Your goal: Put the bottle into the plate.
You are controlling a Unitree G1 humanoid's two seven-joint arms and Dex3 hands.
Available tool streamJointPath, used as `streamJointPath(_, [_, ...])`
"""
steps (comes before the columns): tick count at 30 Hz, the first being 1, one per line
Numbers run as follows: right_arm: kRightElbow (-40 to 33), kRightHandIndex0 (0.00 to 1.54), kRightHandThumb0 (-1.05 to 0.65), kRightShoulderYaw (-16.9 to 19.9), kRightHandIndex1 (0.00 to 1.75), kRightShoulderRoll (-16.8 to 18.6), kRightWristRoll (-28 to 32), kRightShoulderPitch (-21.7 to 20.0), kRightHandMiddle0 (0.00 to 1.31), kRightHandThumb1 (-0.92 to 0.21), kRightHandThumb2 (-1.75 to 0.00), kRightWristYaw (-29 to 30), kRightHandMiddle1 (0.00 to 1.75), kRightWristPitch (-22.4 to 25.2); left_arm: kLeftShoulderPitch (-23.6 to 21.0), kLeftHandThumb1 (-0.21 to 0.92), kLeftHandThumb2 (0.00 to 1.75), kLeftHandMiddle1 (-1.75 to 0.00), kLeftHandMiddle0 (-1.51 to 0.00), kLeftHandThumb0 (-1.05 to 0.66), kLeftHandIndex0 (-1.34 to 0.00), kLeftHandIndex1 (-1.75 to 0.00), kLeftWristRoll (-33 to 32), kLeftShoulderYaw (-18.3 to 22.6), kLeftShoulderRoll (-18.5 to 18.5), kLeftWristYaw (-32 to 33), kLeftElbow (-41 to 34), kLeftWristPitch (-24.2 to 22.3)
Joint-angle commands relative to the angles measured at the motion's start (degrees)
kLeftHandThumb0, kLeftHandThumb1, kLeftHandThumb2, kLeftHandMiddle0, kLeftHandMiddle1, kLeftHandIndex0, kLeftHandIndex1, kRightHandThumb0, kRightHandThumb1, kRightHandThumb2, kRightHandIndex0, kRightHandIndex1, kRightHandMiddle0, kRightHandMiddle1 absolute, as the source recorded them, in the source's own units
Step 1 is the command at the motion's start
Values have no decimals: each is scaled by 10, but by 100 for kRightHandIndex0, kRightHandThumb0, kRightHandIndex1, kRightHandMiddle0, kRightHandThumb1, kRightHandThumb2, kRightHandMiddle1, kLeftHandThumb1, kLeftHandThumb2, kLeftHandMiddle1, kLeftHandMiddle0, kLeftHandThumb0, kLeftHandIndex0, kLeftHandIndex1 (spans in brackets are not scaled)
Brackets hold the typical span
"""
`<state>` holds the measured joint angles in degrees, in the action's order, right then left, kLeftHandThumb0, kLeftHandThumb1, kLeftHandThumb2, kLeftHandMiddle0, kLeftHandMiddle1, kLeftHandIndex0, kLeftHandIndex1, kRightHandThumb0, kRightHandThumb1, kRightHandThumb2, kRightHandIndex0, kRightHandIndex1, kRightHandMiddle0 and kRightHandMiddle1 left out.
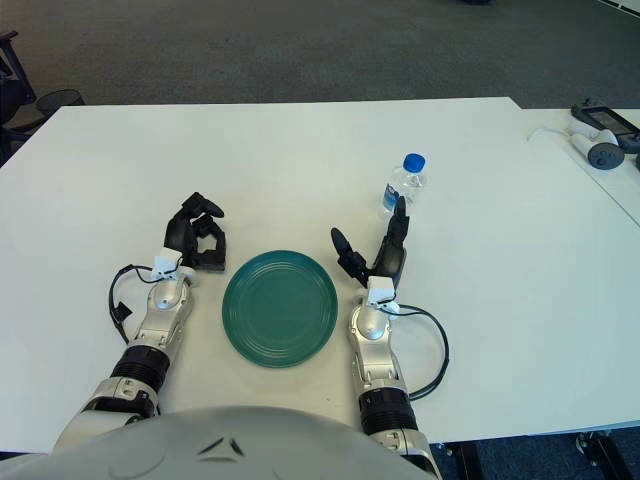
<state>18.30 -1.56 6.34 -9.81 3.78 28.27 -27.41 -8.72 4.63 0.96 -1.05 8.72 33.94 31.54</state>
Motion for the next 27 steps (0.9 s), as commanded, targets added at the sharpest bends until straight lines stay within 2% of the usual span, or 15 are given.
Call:
streamJointPath(1, [70,0,-94,-3,0,1,-21,92,1,-76,-29,6,1,20,36,-6,175,-175,-88,0,-68,-175,-3,7,11,-6,33,-10])
streamJointPath(8, [88,0,-87,0,0,0,-20,90,5,-75,-29,15,4,4,35,-6,175,-175,-88,0,-68,-175,-4,8,10,-7,36,-10])
streamJointPath(10, [98,4,-81,3,2,2,-16,91,2,-66,-42,19,21,-4,35,-6,175,-175,-88,0,-68,-175,-5,9,10,-8,36,-9])
streamJointPath(14, [154,8,-72,15,7,-4,-9,102,0,-57,-56,31,32,-51,37,-6,175,-175,-88,0,-68,-175,-5,8,10,-11,35,-8])
streamJointPath(16, [172,10,-68,18,12,-4,-13,100,0,-54,-62,47,39,-59,38,-6,175,-175,-88,0,-68,-175,-6,8,11,-12,33,-10])
streamJointPath(17, [174,10,-67,18,13,-1,-19,102,0,-54,-63,61,40,-58,39,-6,175,-175,-88,0,-68,-175,-6,7,11,-13,29,-13])
streamJointPath(19, [173,5,-63,16,29,4,-27,105,0,-51,-69,81,46,-55,42,-6,175,-174,-88,0,-68,-175,-6,7,11,-15,22,-18])
streamJointPath(22, [178,2,-60,11,43,11,-34,109,0,-48,-72,105,50,-52,45,-7,175,-172,-89,0,-68,-175,-8,6,11,-19,15,-24])
streamJointPath(27, [192,0,-58,15,49,14,-53,96,0,-45,-74,176,51,-23,42,-7,175,-170,-91,0,-69,-175,-6,5,16,-24,20,-17])
